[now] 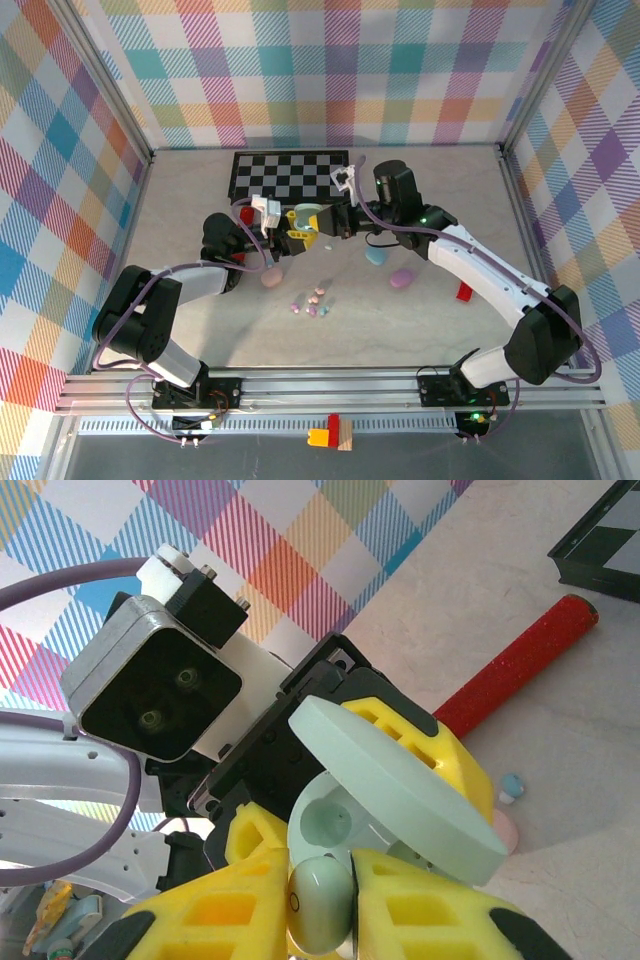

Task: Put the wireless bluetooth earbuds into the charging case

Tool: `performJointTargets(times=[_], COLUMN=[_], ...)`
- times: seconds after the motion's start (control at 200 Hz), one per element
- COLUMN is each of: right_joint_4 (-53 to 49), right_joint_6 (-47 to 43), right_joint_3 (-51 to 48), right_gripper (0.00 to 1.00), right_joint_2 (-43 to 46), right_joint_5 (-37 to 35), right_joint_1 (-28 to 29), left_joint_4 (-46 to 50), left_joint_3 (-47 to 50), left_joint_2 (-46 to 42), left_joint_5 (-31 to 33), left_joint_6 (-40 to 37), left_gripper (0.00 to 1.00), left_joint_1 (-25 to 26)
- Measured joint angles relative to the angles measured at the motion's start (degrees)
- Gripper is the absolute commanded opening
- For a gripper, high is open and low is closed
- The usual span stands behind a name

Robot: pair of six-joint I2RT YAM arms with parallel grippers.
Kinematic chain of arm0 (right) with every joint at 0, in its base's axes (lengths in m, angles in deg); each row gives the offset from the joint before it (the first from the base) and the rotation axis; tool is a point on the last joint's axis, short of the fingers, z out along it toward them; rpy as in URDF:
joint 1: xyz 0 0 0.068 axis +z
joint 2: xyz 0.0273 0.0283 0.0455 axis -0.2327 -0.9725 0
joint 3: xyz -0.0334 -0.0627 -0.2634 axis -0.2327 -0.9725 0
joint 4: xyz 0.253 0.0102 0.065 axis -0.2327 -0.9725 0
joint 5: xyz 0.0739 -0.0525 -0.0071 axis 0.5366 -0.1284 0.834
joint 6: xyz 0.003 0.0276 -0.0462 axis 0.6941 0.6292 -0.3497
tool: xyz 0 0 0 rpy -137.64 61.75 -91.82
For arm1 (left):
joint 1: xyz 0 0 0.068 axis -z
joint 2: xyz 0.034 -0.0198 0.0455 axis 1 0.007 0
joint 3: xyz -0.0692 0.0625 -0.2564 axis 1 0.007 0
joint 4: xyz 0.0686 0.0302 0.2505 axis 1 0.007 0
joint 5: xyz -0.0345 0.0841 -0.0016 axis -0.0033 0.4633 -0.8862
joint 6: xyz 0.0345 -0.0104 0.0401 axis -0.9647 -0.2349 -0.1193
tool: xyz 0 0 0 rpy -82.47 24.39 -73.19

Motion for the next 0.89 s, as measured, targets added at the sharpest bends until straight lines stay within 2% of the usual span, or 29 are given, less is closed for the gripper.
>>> performJointTargets(times=[0.335,0.615,0.895], right_joint_4=[0.0,0.0,-0.13], right_joint_6=[-1.51,-2.54,-2.75], right_joint_3=[0.04,0.04,0.02], right_gripper=[0.19,0.28,0.3], right_joint_2=[-0.31,-0.68,-0.37], right_joint_5=[-1.36,-2.43,-4.63], right_joint_1=[0.02,0.13,0.66], left_joint_4=[0.04,0.52,1.42], left_joint_3=[0.0,-0.02,-0.22], left_joint_2=[0.0,0.0,0.02], left_joint_5=[-0.35,-0.11,0.26], left_joint_6=[0.24,1.07,1.29], left_gripper=[0.33,0.33,0.33], left_joint_1=[0.0,-0.02,-0.02])
